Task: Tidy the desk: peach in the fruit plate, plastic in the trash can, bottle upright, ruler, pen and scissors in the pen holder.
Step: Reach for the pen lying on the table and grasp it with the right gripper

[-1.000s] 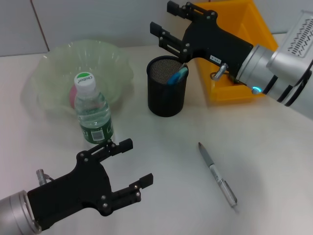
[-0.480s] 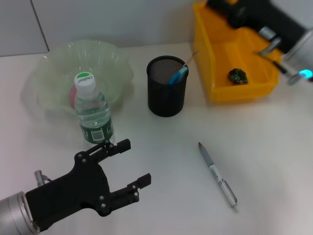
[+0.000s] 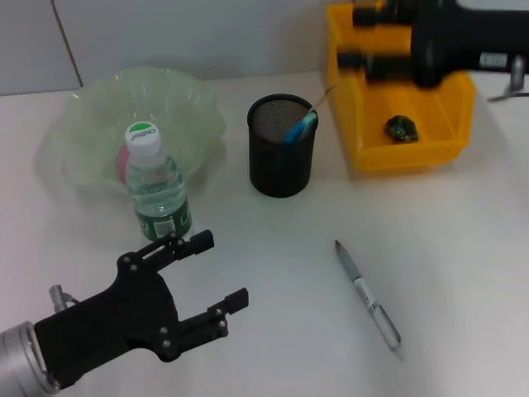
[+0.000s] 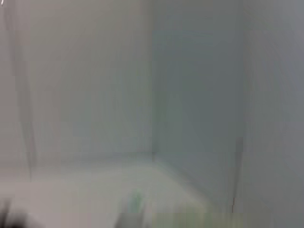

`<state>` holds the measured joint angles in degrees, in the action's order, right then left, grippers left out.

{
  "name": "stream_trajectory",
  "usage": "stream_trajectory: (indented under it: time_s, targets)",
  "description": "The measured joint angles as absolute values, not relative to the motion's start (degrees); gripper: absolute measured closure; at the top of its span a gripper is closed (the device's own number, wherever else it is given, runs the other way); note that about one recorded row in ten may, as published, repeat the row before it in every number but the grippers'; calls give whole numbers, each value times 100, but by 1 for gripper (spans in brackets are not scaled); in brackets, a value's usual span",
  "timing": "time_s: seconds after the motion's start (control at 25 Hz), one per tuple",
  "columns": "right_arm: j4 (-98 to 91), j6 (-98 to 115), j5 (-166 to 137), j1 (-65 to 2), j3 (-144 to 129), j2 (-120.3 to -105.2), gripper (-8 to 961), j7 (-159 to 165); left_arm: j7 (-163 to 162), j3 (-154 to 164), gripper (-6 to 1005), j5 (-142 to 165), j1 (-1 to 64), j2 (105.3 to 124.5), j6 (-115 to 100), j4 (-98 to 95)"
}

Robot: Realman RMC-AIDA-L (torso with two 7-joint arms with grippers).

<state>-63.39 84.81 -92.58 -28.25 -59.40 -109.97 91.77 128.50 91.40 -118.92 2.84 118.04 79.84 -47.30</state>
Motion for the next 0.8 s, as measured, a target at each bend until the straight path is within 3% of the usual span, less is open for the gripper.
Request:
stream_trajectory:
  time_s: [0.08, 0.12, 0.16, 0.2, 0.24, 0.28, 0.32, 0.36, 0.44, 0.6, 0.8]
  targets:
    - [-7123, 8982, -10293, -2955, -5773, -11011, 285, 8997, 12851, 9116, 214, -11892, 290, 11804, 7990, -4720]
    - [-7927, 9294, -11067, -3010, -5721, -11115, 285, 8868, 12851, 9100, 214, -11892, 291, 11803, 7995, -4719]
    - [-7927, 9294, -11067, -3010, -5721, -11115, 285, 8868, 12851, 9082, 214, -11892, 290, 11804, 8002, -4719]
    - [-8899, 9421, -11883, -3009, -5822, -11335, 285, 8829, 12853, 9060, 214, -11892, 283, 11805, 8013, -4720]
    - [-8899, 9421, -11883, -3009, -5822, -11335, 285, 8829, 12853, 9060, 214, -11892, 283, 11805, 8013, -4720]
    - [-9350, 9449, -12300, -3000, -5914, -11486, 285, 8764, 12856, 9049, 214, -11892, 279, 11806, 8022, -4721]
    - [-9996, 9439, -13114, -2980, -6135, -11768, 285, 8554, 12978, 8966, 214, -11892, 264, 11804, 8085, -4706]
    - [-9996, 9439, -13114, -2980, -6135, -11768, 285, 8554, 12978, 8966, 214, -11892, 264, 11804, 8085, -4706]
    - [-10350, 9415, -13870, -2956, -6756, -11921, 285, 8303, 13109, 8853, 214, -11891, 230, 11808, 8108, -4665]
    - [-10317, 9620, -13937, -3125, -7188, -11819, 285, 8229, 13146, 8588, 214, -11924, 148, 11839, 8175, -4571]
    - [-10097, 9906, -14241, -3442, -8256, -11530, 285, 8177, 13152, 8519, 214, -11973, 79, 11857, 8283, -4549]
